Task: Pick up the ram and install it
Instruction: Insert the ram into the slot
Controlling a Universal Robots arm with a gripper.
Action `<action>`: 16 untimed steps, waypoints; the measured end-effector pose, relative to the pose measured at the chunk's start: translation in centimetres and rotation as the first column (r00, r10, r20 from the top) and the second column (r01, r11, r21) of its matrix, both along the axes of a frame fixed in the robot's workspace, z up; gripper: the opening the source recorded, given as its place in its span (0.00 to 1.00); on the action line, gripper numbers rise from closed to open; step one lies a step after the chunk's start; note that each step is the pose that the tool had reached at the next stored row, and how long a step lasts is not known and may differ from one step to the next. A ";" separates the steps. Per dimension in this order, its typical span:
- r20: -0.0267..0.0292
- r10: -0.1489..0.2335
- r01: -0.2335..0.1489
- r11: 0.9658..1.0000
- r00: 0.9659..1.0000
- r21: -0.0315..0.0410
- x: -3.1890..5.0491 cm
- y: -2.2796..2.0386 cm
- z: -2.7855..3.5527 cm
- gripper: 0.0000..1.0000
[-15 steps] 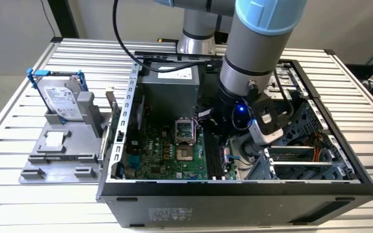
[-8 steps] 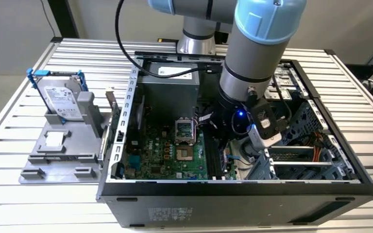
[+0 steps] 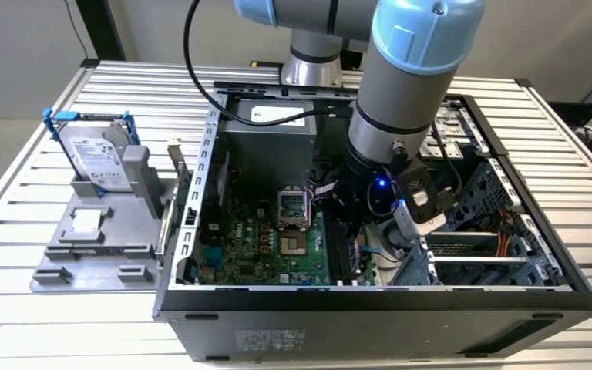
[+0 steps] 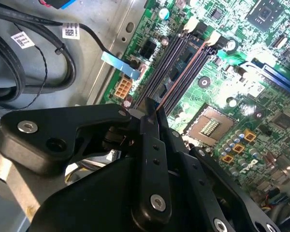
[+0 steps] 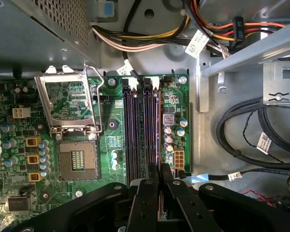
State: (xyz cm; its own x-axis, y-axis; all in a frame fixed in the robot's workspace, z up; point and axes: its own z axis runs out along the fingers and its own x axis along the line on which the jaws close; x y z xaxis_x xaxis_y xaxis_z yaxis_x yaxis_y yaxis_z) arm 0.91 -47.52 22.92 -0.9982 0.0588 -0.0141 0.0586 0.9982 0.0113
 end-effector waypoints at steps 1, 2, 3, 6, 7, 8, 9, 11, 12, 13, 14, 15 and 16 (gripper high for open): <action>0.000 0.000 0.000 1.000 1.000 0.000 0.01 0.00 -0.01 0.00; 0.000 0.000 0.000 1.000 1.000 0.000 0.06 0.00 -0.03 0.00; 0.000 0.000 0.000 1.000 1.000 0.000 0.18 0.00 -0.06 0.00; 0.000 0.000 0.000 1.000 1.000 0.000 0.39 0.01 -0.15 0.00; 0.000 0.000 0.000 1.000 1.000 0.000 0.39 0.01 -0.25 0.00; 0.000 0.000 0.000 1.000 1.000 0.000 0.39 0.00 -0.34 0.00; 0.000 0.000 0.000 1.000 1.000 0.000 0.39 0.00 -0.42 0.00; 0.000 0.000 0.000 1.000 1.000 0.000 0.39 0.04 -0.51 0.00; 0.000 0.000 0.000 1.000 1.000 0.000 0.39 0.05 -0.52 0.00; 0.000 0.000 0.000 1.000 1.000 0.000 0.39 0.05 -0.54 0.00; 0.000 0.000 0.000 1.000 1.000 0.000 0.39 0.06 -0.61 0.00; 0.000 0.000 0.000 1.000 1.000 0.000 0.39 0.06 -0.67 0.00; 0.000 0.000 0.000 1.000 1.000 0.000 0.39 0.06 -0.74 0.00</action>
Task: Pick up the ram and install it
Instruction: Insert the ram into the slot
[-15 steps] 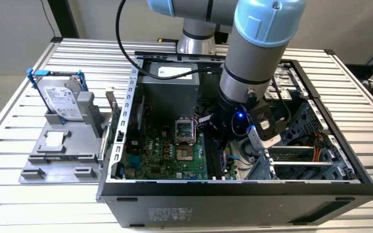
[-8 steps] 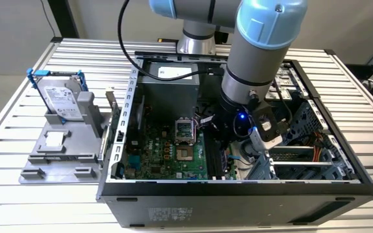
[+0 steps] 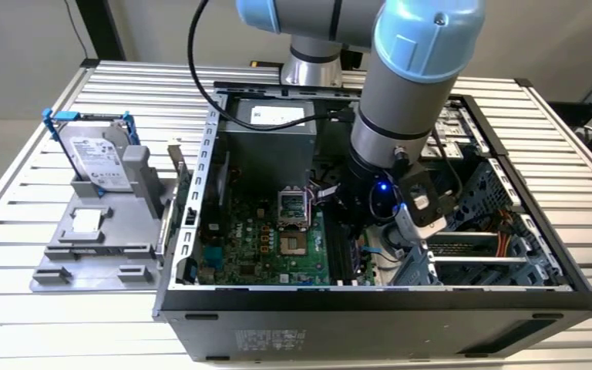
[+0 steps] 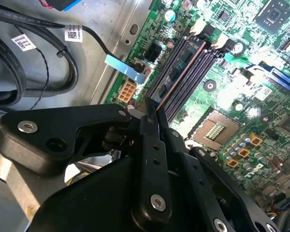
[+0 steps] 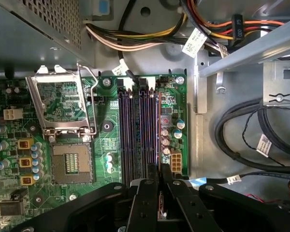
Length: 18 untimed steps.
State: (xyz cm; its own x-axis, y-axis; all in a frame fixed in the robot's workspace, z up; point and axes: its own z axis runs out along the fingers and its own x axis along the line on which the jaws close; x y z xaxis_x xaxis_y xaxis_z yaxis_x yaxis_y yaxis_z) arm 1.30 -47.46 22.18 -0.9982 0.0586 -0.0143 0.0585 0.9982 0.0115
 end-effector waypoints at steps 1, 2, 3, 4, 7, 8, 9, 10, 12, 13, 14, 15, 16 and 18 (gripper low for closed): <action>0.000 0.000 0.000 1.000 1.000 0.000 0.00 0.00 -0.06 0.00; 0.000 0.000 0.000 1.000 1.000 0.000 0.00 0.00 -0.10 0.00; 0.000 0.000 0.000 1.000 1.000 0.000 0.00 -0.01 -0.13 0.00; 0.000 0.000 0.000 1.000 1.000 0.000 0.00 0.00 -0.18 0.00; 0.000 0.000 0.000 1.000 1.000 0.000 0.00 0.00 -0.29 0.00; 0.000 0.000 0.000 1.000 1.000 0.000 0.00 0.00 -0.29 0.00; 0.000 0.000 0.000 1.000 1.000 0.000 0.00 0.00 -0.30 0.00; 0.000 0.000 0.000 1.000 1.000 0.000 0.00 0.00 -0.31 0.00; 0.000 0.000 0.000 1.000 1.000 0.000 0.00 0.00 -0.31 0.00; 0.000 0.001 -0.001 1.000 1.000 0.000 0.00 0.00 -0.31 0.00; 0.000 0.003 -0.003 1.000 1.000 0.000 -0.01 0.00 -0.31 0.00; 0.000 0.006 -0.006 1.000 1.000 0.000 -0.03 0.00 -0.31 0.00; 0.000 0.009 -0.009 1.000 1.000 0.001 -0.07 -0.01 -0.31 0.00; 0.001 0.013 -0.013 1.000 1.000 0.004 -0.10 -0.05 -0.30 0.00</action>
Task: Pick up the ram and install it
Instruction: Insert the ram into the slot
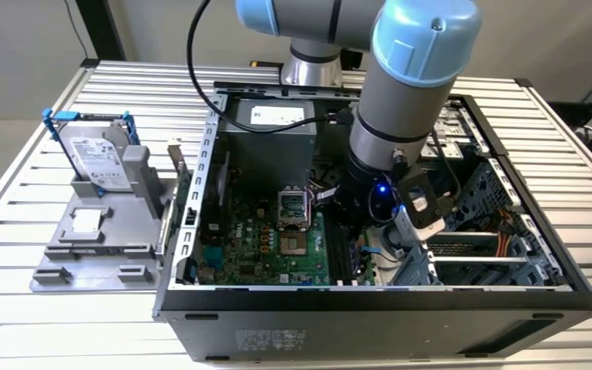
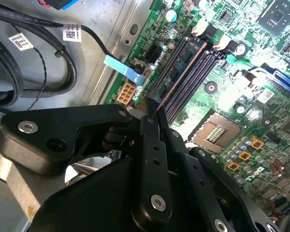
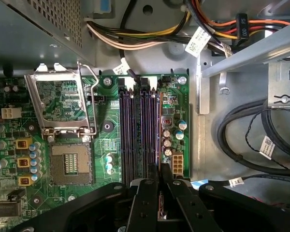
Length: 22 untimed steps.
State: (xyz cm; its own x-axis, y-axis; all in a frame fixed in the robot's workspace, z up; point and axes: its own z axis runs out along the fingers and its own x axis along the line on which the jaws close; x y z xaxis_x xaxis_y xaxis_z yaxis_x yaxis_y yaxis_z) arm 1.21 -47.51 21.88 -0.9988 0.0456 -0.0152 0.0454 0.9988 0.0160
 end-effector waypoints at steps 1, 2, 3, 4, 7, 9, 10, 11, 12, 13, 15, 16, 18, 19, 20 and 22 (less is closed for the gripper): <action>0.001 0.001 -0.001 1.000 1.000 0.001 -0.01 -0.01 0.02 0.00; 0.001 0.002 -0.002 1.000 1.000 0.002 -0.01 -0.02 0.08 0.00; 0.002 0.003 -0.003 1.000 1.000 0.003 -0.01 -0.03 0.13 0.00; 0.003 0.004 -0.004 1.000 1.000 0.003 -0.01 -0.03 0.13 0.00; 0.003 0.006 -0.006 1.000 1.000 0.003 -0.08 -0.08 0.14 0.00; 0.004 0.012 -0.012 1.000 1.000 0.003 -0.22 -0.10 0.14 0.00; 0.004 0.013 -0.013 1.000 1.000 0.003 -0.27 -0.11 0.14 0.00; 0.004 0.014 -0.014 1.000 1.000 0.003 -0.27 -0.11 0.14 0.00; 0.004 0.016 -0.016 1.000 1.000 0.003 -0.27 -0.11 0.13 0.00; 0.004 0.017 -0.017 1.000 1.000 0.003 -0.27 -0.11 0.12 0.00; 0.004 0.018 -0.018 1.000 1.000 0.003 -0.27 -0.11 -0.01 0.00; 0.004 0.018 -0.018 1.000 1.000 0.003 -0.27 -0.11 -0.08 0.00; 0.004 0.018 -0.018 1.000 1.000 0.003 -0.27 -0.11 -0.18 0.00; 0.004 0.018 -0.018 1.000 1.000 0.003 -0.27 -0.11 -0.21 0.00; 0.004 0.018 -0.018 1.000 1.000 0.003 -0.27 -0.11 -0.24 0.00; 0.004 0.018 -0.018 1.000 1.000 0.003 -0.27 -0.11 -0.23 0.00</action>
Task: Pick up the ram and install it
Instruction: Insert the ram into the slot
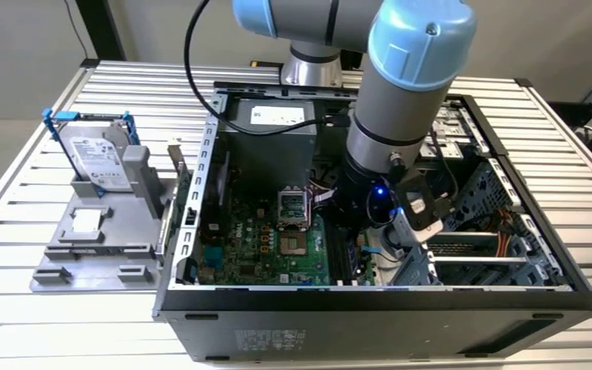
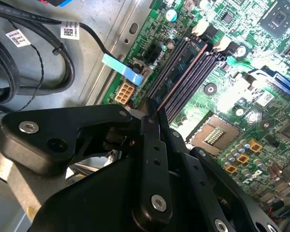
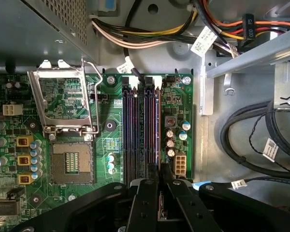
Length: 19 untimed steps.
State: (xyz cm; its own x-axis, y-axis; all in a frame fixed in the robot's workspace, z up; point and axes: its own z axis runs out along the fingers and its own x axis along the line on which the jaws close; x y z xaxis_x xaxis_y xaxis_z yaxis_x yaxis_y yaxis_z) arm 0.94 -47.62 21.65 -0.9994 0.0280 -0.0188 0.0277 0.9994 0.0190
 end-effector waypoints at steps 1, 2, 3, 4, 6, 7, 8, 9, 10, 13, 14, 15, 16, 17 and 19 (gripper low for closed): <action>0.000 0.000 0.000 1.000 1.000 0.000 0.00 0.00 0.05 0.00; 0.000 0.000 0.000 1.000 1.000 0.001 0.00 0.01 0.07 0.00; 0.000 0.000 0.000 1.000 1.000 0.001 0.00 0.01 0.06 0.00; 0.000 0.000 0.000 1.000 1.000 0.001 0.00 0.01 0.07 0.00; 0.000 0.000 0.000 1.000 1.000 0.000 0.01 0.05 0.09 0.00; 0.000 0.001 -0.001 1.000 1.000 0.000 0.01 0.10 0.09 0.00; 0.000 0.001 -0.001 1.000 1.000 0.000 0.01 0.13 0.08 0.00; 0.000 0.001 -0.001 1.000 1.000 0.000 0.01 0.15 0.08 0.00; 0.000 0.001 -0.001 1.000 1.000 0.000 0.00 0.15 0.08 0.00; 0.001 0.001 -0.001 1.000 1.000 0.000 0.01 0.16 -0.02 0.00; 0.001 0.001 -0.001 1.000 1.000 0.000 0.01 0.16 -0.05 0.00; 0.001 0.001 -0.001 1.000 1.000 0.000 0.01 0.16 -0.05 0.00; 0.002 0.001 -0.001 1.000 1.000 0.000 0.00 0.16 -0.05 0.00; 0.002 0.001 -0.001 1.000 1.000 0.000 0.00 0.16 -0.08 0.00; 0.003 0.001 -0.001 1.000 1.000 0.000 0.01 0.16 -0.21 0.00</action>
